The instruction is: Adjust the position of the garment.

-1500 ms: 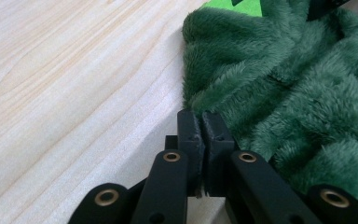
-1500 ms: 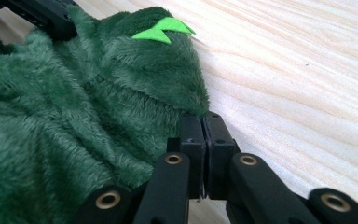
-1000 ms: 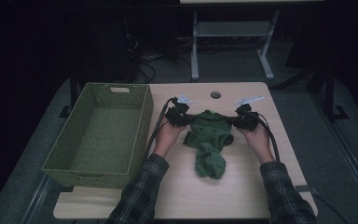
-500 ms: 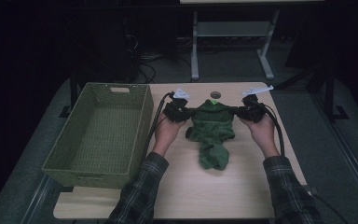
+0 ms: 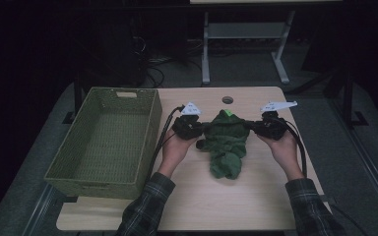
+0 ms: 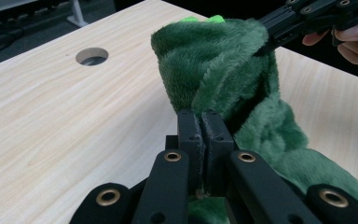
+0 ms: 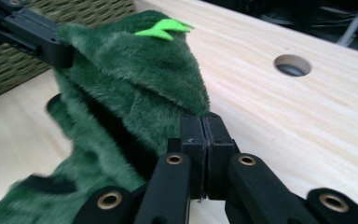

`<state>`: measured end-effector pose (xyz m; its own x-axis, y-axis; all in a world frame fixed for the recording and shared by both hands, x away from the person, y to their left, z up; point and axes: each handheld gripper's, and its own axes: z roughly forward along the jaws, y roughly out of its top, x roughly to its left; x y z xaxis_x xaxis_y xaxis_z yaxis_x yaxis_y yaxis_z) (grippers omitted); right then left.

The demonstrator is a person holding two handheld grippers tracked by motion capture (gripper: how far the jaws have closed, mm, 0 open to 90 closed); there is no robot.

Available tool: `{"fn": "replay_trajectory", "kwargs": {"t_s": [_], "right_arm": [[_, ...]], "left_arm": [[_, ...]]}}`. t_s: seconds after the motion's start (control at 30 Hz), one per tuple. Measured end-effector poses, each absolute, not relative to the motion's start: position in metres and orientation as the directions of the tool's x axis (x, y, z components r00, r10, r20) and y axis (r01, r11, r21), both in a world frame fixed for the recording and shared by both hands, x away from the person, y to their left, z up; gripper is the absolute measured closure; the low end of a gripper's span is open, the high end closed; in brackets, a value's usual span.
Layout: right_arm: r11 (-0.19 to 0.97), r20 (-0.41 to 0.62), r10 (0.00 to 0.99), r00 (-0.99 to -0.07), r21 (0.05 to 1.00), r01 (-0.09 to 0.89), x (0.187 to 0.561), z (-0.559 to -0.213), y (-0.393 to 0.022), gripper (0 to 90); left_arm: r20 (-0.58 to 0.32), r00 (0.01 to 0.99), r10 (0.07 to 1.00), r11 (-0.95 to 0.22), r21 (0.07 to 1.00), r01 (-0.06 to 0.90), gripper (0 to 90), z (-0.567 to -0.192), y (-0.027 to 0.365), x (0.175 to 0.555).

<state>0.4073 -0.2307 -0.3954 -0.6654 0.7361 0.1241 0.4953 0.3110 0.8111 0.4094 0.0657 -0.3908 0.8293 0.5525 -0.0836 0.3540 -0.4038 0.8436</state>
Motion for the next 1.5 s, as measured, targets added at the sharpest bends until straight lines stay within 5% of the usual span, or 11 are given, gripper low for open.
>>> {"fn": "replay_trajectory", "kwargs": {"t_s": [0.9,1.5], "right_arm": [[0.344,0.123,0.630,-0.767,0.841,0.418,0.323,-0.415,-0.233,88.0],[0.463,0.144,0.581,-0.801,0.752,0.470,0.291,-0.455,-0.219,87.6]], "left_arm": [[-0.059,0.902,0.428,-0.494,0.820,0.288,87.5,-0.416,0.075,0.333],[-0.076,0.931,0.357,-0.625,0.722,0.298,87.7,-0.459,0.069,0.311]]}}
